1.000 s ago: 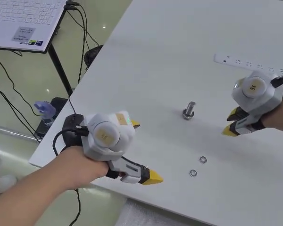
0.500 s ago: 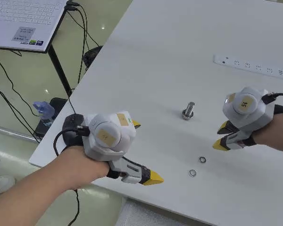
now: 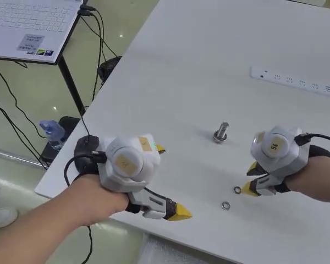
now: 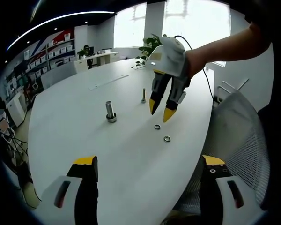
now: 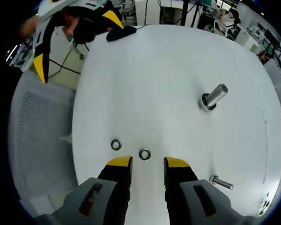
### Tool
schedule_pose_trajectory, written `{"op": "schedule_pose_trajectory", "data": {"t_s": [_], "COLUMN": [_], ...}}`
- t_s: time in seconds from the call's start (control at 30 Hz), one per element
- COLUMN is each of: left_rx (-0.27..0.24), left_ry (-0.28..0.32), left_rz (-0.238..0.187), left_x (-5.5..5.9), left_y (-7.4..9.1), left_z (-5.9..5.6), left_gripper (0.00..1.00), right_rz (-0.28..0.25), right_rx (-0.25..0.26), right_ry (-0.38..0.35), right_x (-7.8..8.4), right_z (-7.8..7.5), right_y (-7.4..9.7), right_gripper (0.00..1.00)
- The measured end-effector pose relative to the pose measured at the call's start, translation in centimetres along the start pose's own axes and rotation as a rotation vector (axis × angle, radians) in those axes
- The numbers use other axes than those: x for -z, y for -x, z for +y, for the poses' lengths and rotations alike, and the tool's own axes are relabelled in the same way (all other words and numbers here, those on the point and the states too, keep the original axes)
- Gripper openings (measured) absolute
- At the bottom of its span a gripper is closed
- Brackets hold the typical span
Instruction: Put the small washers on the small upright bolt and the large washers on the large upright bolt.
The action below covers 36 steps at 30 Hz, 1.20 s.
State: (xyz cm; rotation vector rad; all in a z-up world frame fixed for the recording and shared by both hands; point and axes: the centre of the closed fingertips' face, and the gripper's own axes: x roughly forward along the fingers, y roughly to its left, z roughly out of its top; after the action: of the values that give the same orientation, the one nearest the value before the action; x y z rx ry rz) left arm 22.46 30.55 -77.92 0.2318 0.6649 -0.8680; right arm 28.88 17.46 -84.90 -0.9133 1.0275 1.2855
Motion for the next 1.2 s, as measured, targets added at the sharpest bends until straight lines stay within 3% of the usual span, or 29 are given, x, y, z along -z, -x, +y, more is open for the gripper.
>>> {"op": "schedule_pose_trajectory", "data": {"t_s": [0.13,0.47,0.97,1.2], "left_rx": [-0.002,0.002,0.009,0.007], "left_ry": [0.001,-0.003,0.004,0.01], "left_rz": [-0.002,0.001,-0.001,-0.008], "left_x": [0.0,0.2,0.4,0.5], "left_y": [0.1,0.4,0.3,0.3], "left_z": [0.0,-0.3,-0.8,-0.9], "left_gripper": [0.9,0.89,0.88,0.88], "right_rz": [0.014,-0.002,0.005,0.014], "right_rx": [0.01,0.02,0.036,0.041], "right_ry": [0.022,-0.012,0.003,0.006], "right_x": [0.2,0.5,0.7,0.7], "right_z": [0.1,0.2,0.3,0.2], "right_y": [-0.9,-2.8,-2.9,-2.9], "right_gripper": [0.28,0.28,0.26,0.21]}}
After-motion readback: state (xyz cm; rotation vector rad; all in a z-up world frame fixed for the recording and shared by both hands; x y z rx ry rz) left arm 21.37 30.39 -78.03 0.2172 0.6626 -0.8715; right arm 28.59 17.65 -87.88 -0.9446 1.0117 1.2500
